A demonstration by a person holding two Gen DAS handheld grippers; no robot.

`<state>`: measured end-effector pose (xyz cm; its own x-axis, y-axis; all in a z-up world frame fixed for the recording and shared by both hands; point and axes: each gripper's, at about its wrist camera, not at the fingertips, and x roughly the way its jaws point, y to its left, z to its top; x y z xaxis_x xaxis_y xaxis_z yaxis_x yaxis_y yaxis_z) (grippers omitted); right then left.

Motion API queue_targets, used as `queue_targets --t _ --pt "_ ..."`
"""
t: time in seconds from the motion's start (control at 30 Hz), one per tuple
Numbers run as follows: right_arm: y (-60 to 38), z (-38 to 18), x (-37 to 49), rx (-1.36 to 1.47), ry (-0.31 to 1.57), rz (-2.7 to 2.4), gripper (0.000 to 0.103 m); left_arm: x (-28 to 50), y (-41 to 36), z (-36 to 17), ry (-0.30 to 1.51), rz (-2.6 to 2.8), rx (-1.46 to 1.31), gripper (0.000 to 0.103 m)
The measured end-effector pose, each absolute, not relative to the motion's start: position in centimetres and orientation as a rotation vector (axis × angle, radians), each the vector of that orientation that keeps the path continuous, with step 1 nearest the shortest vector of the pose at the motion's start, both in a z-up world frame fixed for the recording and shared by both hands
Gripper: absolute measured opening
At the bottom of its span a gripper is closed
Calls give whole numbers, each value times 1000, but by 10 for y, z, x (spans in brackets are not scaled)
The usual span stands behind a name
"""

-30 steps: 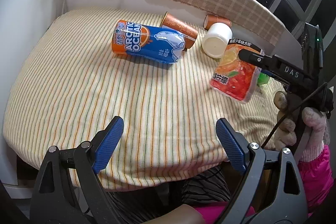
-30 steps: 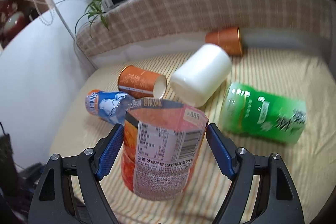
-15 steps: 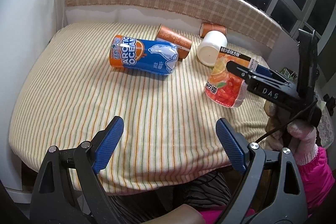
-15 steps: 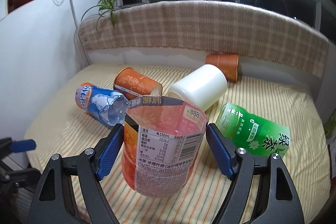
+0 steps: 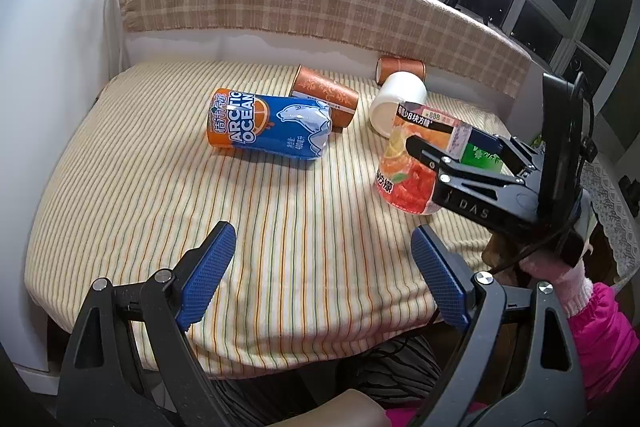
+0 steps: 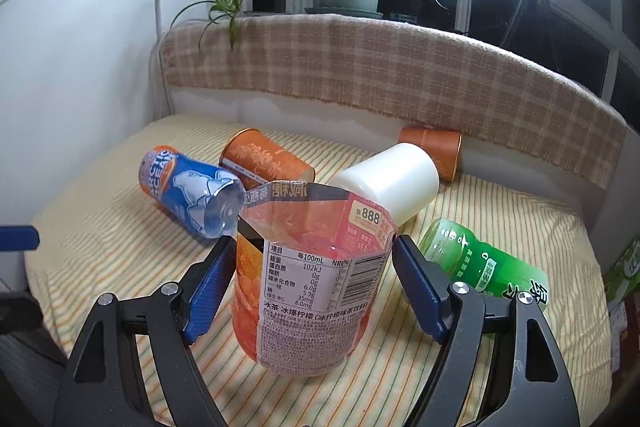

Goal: Flip cup upright
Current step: 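Lower the upright cup onto the bed with the right tool, then open the right tool and release the upright cup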

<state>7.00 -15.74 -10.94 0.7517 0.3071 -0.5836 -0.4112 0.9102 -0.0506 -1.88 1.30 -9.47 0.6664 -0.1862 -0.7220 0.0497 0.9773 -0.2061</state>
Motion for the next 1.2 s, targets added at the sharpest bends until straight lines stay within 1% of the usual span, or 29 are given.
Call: queue_targets --t 0.23,0.7,1.2 --pt "-160 -109 66 -168 608 391 79 -18 12 -88 786 -117 -169 92" --pt "-165 -110 57 -142 615 401 79 -17 1 -60 626 -87 -129 92" --pt "-172 -105 45 -129 611 433 81 -10 -3 -57 584 -72 -112 92"
